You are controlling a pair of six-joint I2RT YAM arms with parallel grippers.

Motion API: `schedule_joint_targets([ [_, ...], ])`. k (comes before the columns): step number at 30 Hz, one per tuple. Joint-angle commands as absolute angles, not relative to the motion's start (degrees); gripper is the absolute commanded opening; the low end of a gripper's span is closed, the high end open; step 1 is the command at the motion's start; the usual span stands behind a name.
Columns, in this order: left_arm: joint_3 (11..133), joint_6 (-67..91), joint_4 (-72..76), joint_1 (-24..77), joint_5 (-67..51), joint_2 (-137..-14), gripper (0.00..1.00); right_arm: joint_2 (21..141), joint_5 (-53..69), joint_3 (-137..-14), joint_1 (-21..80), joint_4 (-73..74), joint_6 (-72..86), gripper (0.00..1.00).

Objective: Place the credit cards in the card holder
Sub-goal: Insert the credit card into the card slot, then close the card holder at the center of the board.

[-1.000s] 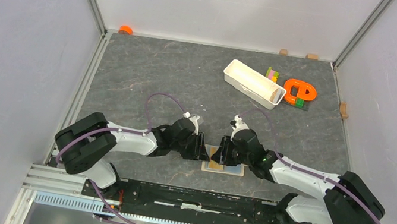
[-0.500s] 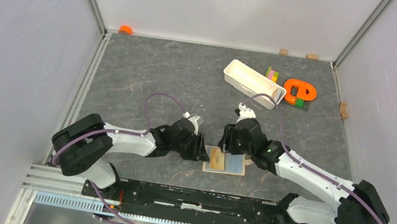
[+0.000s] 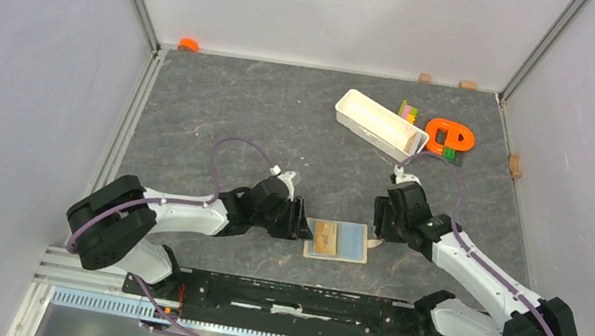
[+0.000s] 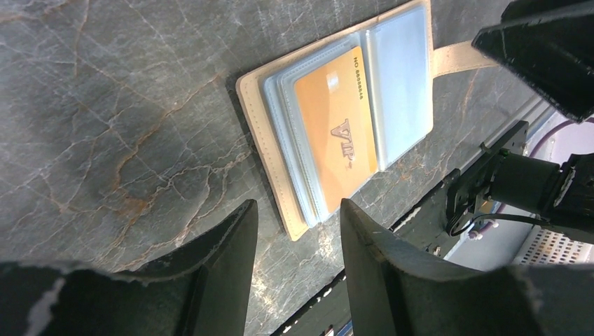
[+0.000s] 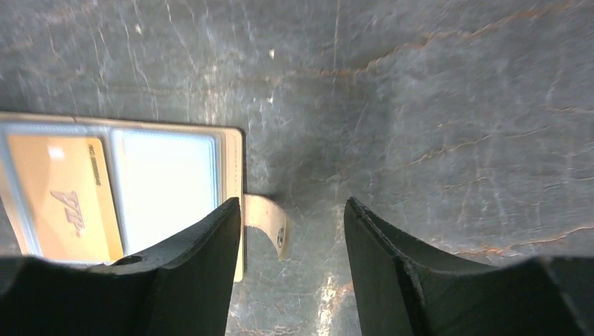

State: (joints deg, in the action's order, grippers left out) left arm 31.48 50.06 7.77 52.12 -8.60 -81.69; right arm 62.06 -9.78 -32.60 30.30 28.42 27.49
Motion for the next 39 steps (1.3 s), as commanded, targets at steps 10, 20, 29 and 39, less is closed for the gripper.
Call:
schedule_joint_targets([
  [10,31.7,48.5,5.0,52.2,-5.1,-78.2,0.55,62.4,-1.0,-31.9,30.2,26.0,27.4,0.03],
  [20,31.5,45.9,1.3,48.6,-6.1,-73.8,0.57,58.5,7.3,-40.1,30.5,26.4,28.3,0.0],
  [29,29.7,44.5,-1.6,44.4,-7.9,-69.2,0.57,63.6,8.0,-44.7,41.7,21.6,31.0,0.0],
  [39,26.3,45.4,-3.9,41.8,-7.4,-62.6,0.58,76.0,9.2,-42.7,54.8,8.1,36.9,0.01],
])
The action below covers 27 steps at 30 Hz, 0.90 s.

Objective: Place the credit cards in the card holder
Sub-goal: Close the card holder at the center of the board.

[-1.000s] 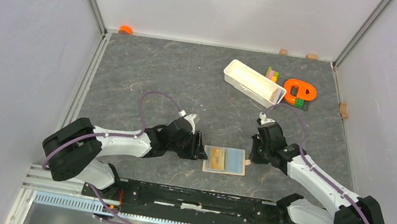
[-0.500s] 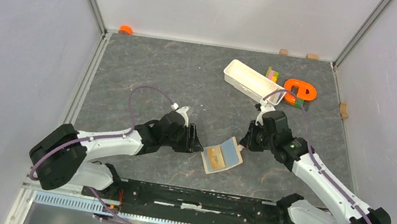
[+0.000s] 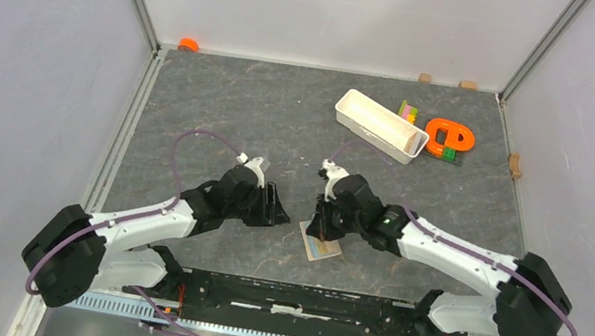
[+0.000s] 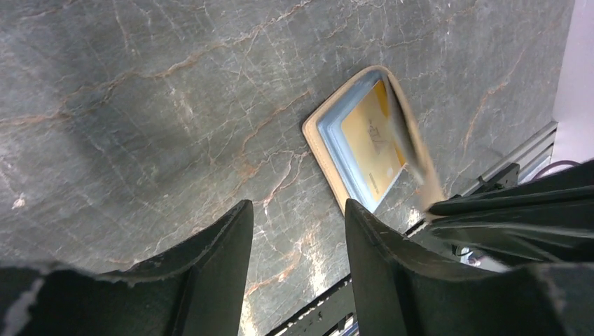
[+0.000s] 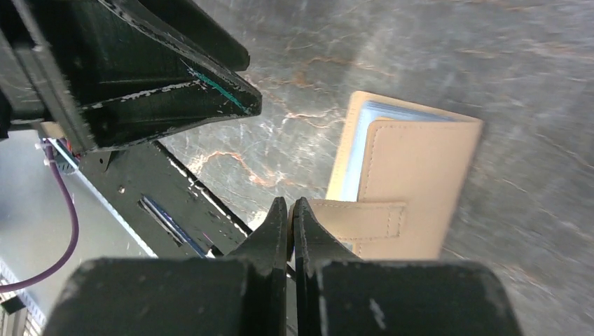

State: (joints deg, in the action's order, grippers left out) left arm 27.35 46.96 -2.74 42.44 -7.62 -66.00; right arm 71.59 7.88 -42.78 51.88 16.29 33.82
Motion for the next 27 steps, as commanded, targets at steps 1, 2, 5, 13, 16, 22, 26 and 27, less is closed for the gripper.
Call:
schedule_joint_targets([
  [1,26.1,45.6,-4.2,41.8,-7.2,-61.9,0.59,77.7,10.2,-42.2,55.6,6.0,37.3,0.03],
  [2,26.0,45.7,-4.5,41.7,-6.9,-61.3,0.59,79.2,11.5,-41.9,56.2,3.6,37.7,0.05],
  [5,25.4,46.0,-5.4,41.6,-6.5,-59.9,0.61,83.2,13.6,-43.4,58.3,0.4,37.6,0.13],
  [13,24.7,47.3,-5.5,41.6,-6.5,-59.0,0.64,79.0,8.4,-48.7,58.0,8.0,30.4,0.62],
  [16,24.8,48.2,-4.0,41.8,-7.7,-60.4,0.64,75.4,6.7,-48.6,54.5,12.5,27.3,0.7],
  [22,26.4,51.2,1.2,45.5,-8.3,-65.7,0.64,69.0,9.2,-41.5,39.6,16.2,23.5,0.7],
  [26,26.6,54.0,6.0,47.5,-8.8,-69.1,0.65,69.6,11.0,-38.6,36.4,17.5,21.2,0.66],
  [27,26.7,54.7,7.0,47.9,-8.9,-69.7,0.66,69.8,12.4,-37.7,36.4,16.7,21.3,0.65],
])
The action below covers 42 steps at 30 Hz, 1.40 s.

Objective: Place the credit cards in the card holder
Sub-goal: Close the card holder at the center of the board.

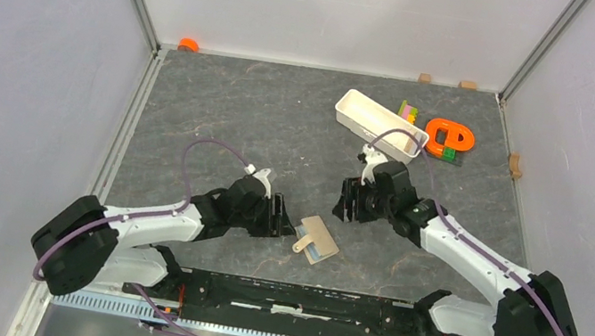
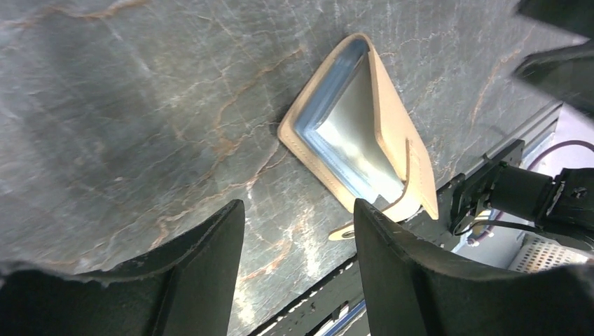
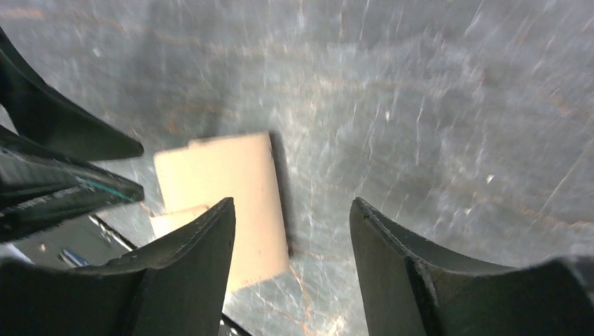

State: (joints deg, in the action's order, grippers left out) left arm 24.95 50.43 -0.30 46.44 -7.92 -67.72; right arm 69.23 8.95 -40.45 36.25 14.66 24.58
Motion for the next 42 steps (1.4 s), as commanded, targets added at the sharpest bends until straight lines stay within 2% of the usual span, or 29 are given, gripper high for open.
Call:
schedule_joint_targets([
  [1,26.8,55.2,7.7,48.3,-8.9,-70.3,0.66,69.8,13.8,-36.8,36.4,15.1,21.8,0.65],
  [4,27.3,56.0,9.4,49.4,-8.9,-71.5,0.67,69.8,17.1,-33.3,36.3,10.4,24.0,0.64],
  [9,27.7,56.6,12.0,50.7,-9.0,-73.4,0.7,71.3,21.3,-28.3,36.6,2.9,28.0,0.56],
  [14,28.8,56.9,13.0,51.7,-8.3,-75.4,0.72,72.6,21.3,-27.8,39.1,0.6,29.6,0.53],
  [18,26.4,58.0,16.1,53.0,-4.2,-71.2,0.7,73.8,19.6,-29.3,42.0,0.4,30.5,0.5],
  [27,23.6,58.4,9.7,53.0,2.9,-63.2,0.72,77.6,17.4,-30.6,46.2,-1.3,32.5,0.47],
  [34,25.3,59.4,3.8,53.2,1.7,-67.3,0.72,77.3,16.4,-31.2,47.3,-0.9,33.2,0.47],
  [42,24.2,59.9,5.9,53.1,-1.3,-72.7,0.69,72.8,15.7,-32.0,45.4,2.9,31.8,0.61],
])
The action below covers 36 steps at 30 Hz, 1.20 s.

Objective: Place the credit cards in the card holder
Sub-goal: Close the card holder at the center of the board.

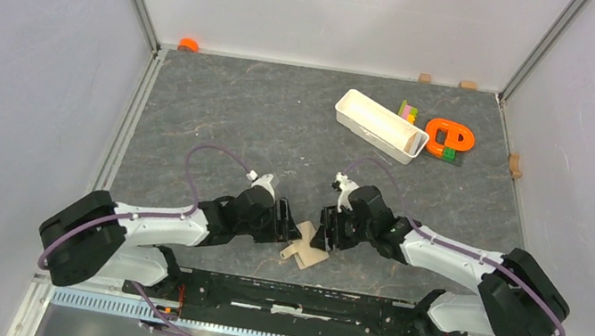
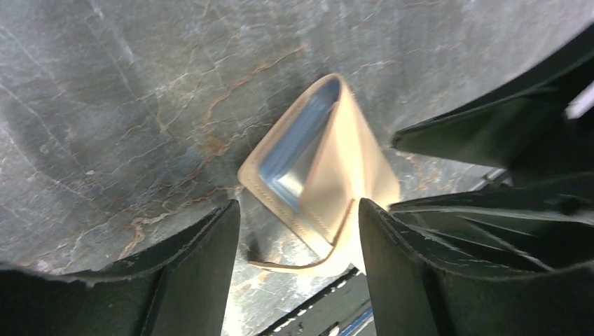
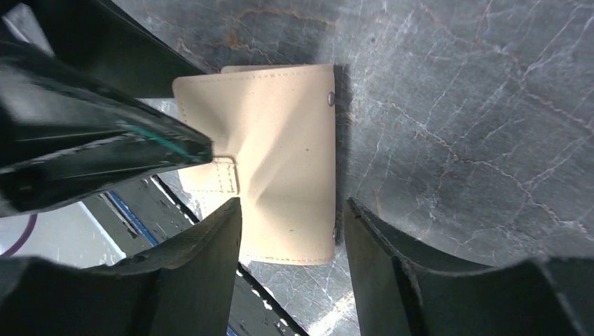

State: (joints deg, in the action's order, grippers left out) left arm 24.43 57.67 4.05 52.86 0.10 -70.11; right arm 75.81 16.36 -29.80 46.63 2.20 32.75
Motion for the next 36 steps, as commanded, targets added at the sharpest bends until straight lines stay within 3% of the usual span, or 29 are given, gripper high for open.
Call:
schedule_joint_targets([
  [1,24.3,60.0,5.7,53.2,-1.4,-73.0,0.67,72.4,16.5,-31.4,44.4,2.7,31.7,0.61],
  [17,22.0,57.7,0.3,53.1,-0.2,-73.4,0.35,75.6,31.8,-15.2,40.2,-25.1,45.8,0.6],
  [25,20.5,58.1,0.3,53.1,-0.2,-73.7,0.33,83.3,32.2,-14.7,42.7,-36.3,51.7,0.55],
  [28,20.1,57.8,0.5,53.1,-0.2,-73.1,0.33,85.5,31.5,-15.0,42.9,-40.3,53.5,0.46],
  [31,19.5,57.2,1.9,53.1,-0.2,-71.9,0.34,85.7,30.5,-16.0,42.8,-41.7,53.3,0.23],
  [34,21.0,55.2,0.7,52.2,-0.2,-69.7,0.49,83.9,29.4,-18.8,42.1,-36.2,49.4,0.02],
  [36,23.7,53.6,-2.9,50.3,-0.2,-67.5,0.59,81.2,27.0,-21.5,40.6,-27.9,44.7,0.0],
])
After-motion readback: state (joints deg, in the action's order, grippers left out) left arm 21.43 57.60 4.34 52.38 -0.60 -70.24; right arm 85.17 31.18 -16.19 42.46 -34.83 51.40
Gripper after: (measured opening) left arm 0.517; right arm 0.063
